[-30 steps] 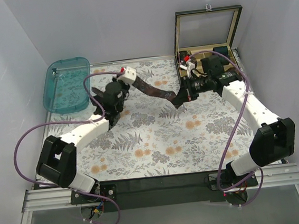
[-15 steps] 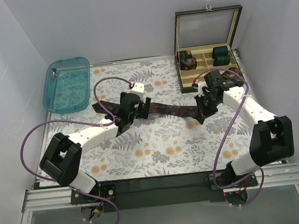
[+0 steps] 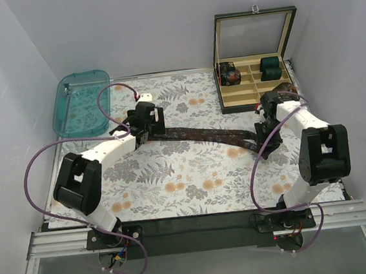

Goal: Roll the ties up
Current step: Flatten the tie

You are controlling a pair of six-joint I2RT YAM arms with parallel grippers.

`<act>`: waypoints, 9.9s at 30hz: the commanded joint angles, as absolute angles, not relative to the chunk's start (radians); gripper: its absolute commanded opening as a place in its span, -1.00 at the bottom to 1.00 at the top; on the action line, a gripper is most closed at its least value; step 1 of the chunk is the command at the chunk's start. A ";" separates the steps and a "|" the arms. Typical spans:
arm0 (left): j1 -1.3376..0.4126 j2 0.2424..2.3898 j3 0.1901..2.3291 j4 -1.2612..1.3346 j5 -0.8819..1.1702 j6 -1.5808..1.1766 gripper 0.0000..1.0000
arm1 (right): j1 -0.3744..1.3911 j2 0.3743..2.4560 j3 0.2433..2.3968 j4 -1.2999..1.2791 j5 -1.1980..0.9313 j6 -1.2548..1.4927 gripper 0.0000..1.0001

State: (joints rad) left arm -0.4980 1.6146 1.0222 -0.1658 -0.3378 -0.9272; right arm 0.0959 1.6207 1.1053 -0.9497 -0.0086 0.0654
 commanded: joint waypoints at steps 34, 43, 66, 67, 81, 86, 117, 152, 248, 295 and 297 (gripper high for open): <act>-0.341 1.953 1.307 -0.301 -0.298 -0.977 0.37 | 0.110 1.707 1.227 -0.469 -0.348 0.072 0.11; -0.339 1.859 1.131 -0.325 -0.351 -0.999 0.35 | 0.274 1.844 1.307 -0.399 -0.292 0.068 0.05; -0.186 1.626 0.904 -0.456 -0.477 -1.008 0.36 | 0.472 1.844 1.181 -0.416 -0.242 0.109 0.01; -0.158 1.620 0.896 -0.456 -0.473 -1.009 0.36 | 0.483 1.833 1.177 -0.416 -0.245 0.118 0.01; -0.282 1.436 1.074 -0.356 -0.142 -0.729 0.79 | 0.436 1.500 1.221 -0.502 0.080 0.078 0.97; -0.466 1.428 1.019 -0.244 0.060 -0.476 0.79 | 0.283 1.364 1.077 -0.502 -0.092 0.135 0.97; -0.681 1.870 1.111 -0.215 0.428 -0.061 0.55 | 0.044 1.319 0.819 -0.457 -0.445 0.156 0.85; -0.666 1.954 1.158 -0.410 0.587 -0.126 -0.42 | 0.035 1.462 0.808 -0.354 -0.356 0.183 0.08; -0.437 1.703 0.790 -0.370 0.123 -0.500 -0.04 | -0.045 1.718 1.097 -0.627 -0.103 0.163 -0.74; -0.807 2.109 1.404 -0.152 0.365 -0.276 0.72 | 0.011 1.330 0.902 -0.476 -0.288 0.195 0.65; -0.807 2.124 1.402 -0.152 0.353 -0.253 0.54 | 0.011 1.328 0.899 -0.466 -0.288 0.193 0.64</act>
State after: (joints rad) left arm -0.8070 2.1059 1.3891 -0.1345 0.3721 -0.3088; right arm 0.0143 1.3266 0.9047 -0.5045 -0.2634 0.1864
